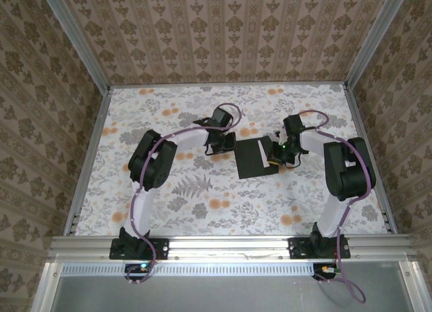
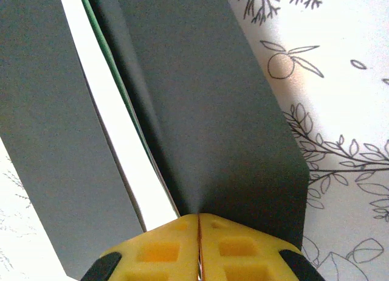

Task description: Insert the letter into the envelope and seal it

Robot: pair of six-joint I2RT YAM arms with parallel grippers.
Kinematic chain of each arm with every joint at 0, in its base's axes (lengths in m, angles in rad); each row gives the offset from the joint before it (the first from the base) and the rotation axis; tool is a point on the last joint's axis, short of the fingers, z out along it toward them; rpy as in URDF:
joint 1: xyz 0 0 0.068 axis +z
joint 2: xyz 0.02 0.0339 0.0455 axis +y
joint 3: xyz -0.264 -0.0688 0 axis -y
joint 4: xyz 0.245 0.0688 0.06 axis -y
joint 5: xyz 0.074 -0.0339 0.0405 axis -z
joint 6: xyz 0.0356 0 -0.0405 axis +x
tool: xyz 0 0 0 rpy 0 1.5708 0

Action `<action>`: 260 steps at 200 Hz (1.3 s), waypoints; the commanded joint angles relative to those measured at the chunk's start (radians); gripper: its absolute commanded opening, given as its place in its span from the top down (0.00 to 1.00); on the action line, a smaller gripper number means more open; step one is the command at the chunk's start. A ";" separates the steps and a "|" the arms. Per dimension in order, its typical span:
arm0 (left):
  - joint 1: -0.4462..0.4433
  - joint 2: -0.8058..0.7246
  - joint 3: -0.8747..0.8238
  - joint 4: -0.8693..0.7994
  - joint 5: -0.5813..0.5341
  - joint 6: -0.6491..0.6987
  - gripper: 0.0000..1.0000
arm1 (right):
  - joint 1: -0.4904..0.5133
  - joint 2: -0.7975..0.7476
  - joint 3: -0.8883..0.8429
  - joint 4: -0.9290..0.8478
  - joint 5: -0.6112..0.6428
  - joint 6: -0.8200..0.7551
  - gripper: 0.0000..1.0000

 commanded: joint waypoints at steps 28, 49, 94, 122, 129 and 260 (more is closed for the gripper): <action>-0.012 -0.006 -0.020 -0.054 -0.011 -0.024 1.00 | 0.020 0.005 0.025 -0.044 -0.005 0.000 0.90; -0.011 -0.007 -0.019 -0.056 -0.011 -0.024 1.00 | 0.025 0.007 0.019 -0.035 -0.018 0.012 0.90; -0.012 -0.006 -0.019 -0.055 -0.011 -0.028 1.00 | 0.040 0.007 0.002 -0.010 -0.042 0.039 0.90; -0.012 -0.006 -0.019 -0.054 -0.011 -0.027 1.00 | 0.051 0.013 -0.002 0.003 -0.048 0.050 0.90; -0.011 -0.005 -0.019 -0.054 -0.009 -0.027 1.00 | 0.052 0.014 -0.001 0.003 -0.046 0.052 0.90; 0.017 0.008 0.075 -0.075 0.040 0.146 1.00 | -0.009 -0.108 0.073 -0.121 0.034 -0.010 0.86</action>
